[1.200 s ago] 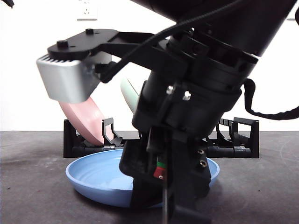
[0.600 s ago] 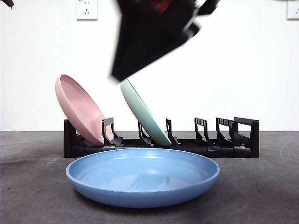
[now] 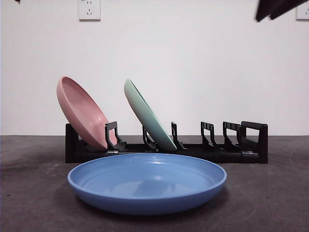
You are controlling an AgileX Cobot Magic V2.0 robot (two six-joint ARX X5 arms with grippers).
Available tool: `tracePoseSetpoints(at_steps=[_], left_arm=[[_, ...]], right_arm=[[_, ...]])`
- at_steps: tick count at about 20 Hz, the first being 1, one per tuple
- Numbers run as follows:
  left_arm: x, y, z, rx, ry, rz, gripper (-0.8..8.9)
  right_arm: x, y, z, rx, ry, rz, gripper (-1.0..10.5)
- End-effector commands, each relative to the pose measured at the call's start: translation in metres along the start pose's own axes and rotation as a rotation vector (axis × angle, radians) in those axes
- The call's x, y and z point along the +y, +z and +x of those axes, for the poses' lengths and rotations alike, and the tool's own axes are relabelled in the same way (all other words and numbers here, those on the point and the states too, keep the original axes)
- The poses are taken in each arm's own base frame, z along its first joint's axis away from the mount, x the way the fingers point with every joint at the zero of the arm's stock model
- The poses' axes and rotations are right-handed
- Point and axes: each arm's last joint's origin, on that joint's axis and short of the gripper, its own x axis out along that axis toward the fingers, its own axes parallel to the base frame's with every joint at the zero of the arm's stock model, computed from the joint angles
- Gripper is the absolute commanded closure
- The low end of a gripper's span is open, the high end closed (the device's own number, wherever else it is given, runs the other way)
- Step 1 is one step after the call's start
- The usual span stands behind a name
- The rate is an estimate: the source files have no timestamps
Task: Place the plate
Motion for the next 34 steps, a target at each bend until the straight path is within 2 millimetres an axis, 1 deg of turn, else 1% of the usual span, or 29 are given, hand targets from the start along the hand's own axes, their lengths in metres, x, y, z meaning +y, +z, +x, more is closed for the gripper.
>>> tracePoseSetpoints(at_steps=[1,3,5,7,8,10,14,17,19,21,23,25,27,29,31,34], left_arm=[[-0.004,0.013,-0.003,-0.076,-0.028,-0.020,4.69],[-0.005,0.021,0.002,-0.104,-0.041,-0.043,4.69],[-0.005,0.034,0.009,-0.087,-0.042,-0.054,4.69],[-0.007,0.052,0.019,-0.047,-0.038,-0.058,4.69],[-0.008,0.064,0.026,-0.016,-0.024,-0.052,4.69],[-0.012,0.086,0.039,0.044,0.078,-0.018,4.69],[-0.022,0.123,0.067,0.124,0.287,0.092,4.69],[-0.029,0.142,0.092,0.179,0.390,0.130,4.69],[-0.033,0.152,0.114,0.234,0.461,0.159,4.69],[-0.034,0.157,0.135,0.305,0.534,0.195,4.69],[-0.035,0.157,0.155,0.379,0.591,0.223,4.69],[-0.037,0.153,0.177,0.440,0.630,0.279,4.69],[-0.038,0.146,0.196,0.474,0.706,0.346,4.69],[-0.038,0.140,0.211,0.499,0.739,0.374,4.69],[-0.038,0.137,0.222,0.503,0.736,0.380,4.69],[-0.035,0.132,0.235,0.529,0.741,0.381,4.69]], right_arm=[[-0.016,0.013,0.004,0.089,0.016,0.160,7.7],[-0.027,0.020,0.007,0.191,0.060,0.233,7.7],[-0.031,0.025,0.011,0.262,0.104,0.261,7.7],[-0.031,0.027,0.015,0.290,0.121,0.265,7.7],[-0.031,0.026,0.016,0.295,0.121,0.265,7.7],[-0.031,0.026,0.017,0.297,0.122,0.265,7.7],[-0.031,0.026,0.017,0.297,0.122,0.264,7.7],[-0.031,0.026,0.017,0.297,0.122,0.263,7.7],[-0.031,0.026,0.017,0.297,0.122,0.263,7.7],[-0.031,0.026,0.017,0.297,0.122,0.263,7.7],[-0.031,0.026,0.017,0.296,0.122,0.262,7.7],[-0.031,0.027,0.017,0.289,0.122,0.262,7.7],[-0.031,0.027,0.017,0.289,0.122,0.262,7.7],[-0.031,0.027,0.017,0.290,0.122,0.262,7.7],[-0.031,0.027,0.017,0.290,0.122,0.262,7.7],[-0.031,0.027,0.017,0.291,0.122,0.262,7.7]])
